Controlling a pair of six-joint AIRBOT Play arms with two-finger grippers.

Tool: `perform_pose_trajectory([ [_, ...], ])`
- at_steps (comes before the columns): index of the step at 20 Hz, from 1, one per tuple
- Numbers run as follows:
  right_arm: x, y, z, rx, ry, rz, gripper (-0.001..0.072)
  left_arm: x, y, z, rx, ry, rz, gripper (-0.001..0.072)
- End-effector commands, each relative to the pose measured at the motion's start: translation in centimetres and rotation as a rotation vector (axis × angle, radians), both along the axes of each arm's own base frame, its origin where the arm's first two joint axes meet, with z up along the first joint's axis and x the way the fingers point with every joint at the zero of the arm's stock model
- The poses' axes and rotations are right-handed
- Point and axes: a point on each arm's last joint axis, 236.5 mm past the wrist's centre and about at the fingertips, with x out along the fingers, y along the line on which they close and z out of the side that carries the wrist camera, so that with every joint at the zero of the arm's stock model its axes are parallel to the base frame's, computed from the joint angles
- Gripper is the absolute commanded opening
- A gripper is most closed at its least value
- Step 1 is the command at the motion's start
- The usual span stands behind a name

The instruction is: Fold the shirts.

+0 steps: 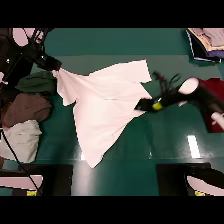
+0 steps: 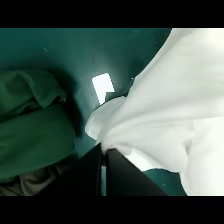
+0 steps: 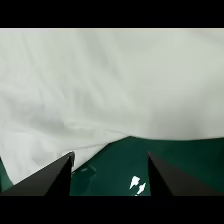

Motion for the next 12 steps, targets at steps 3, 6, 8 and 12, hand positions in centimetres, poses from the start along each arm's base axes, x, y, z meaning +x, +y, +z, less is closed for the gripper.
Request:
perform_pose_trajectory([
  [3,-6.6,6.7,-4.8,0.061,0.118,0.016,0.0507,-1.0,0.1,-0.6,0.001,0.050,0.001,0.0027],
  [6,-7.0,8.7,-6.4,0.062,0.125,0.002,0.0507,-1.5,0.1,-0.8,0.005,0.071,0.002,0.0027],
  [8,-6.7,9.2,-6.9,0.058,0.109,-0.009,0.0380,-1.6,0.2,-0.8,0.005,0.075,0.002,0.0027],
  [12,-4.3,8.4,-5.6,0.056,-0.020,-0.017,0.0014,-2.3,0.3,-0.9,0.008,0.101,0.003,0.0026],
])
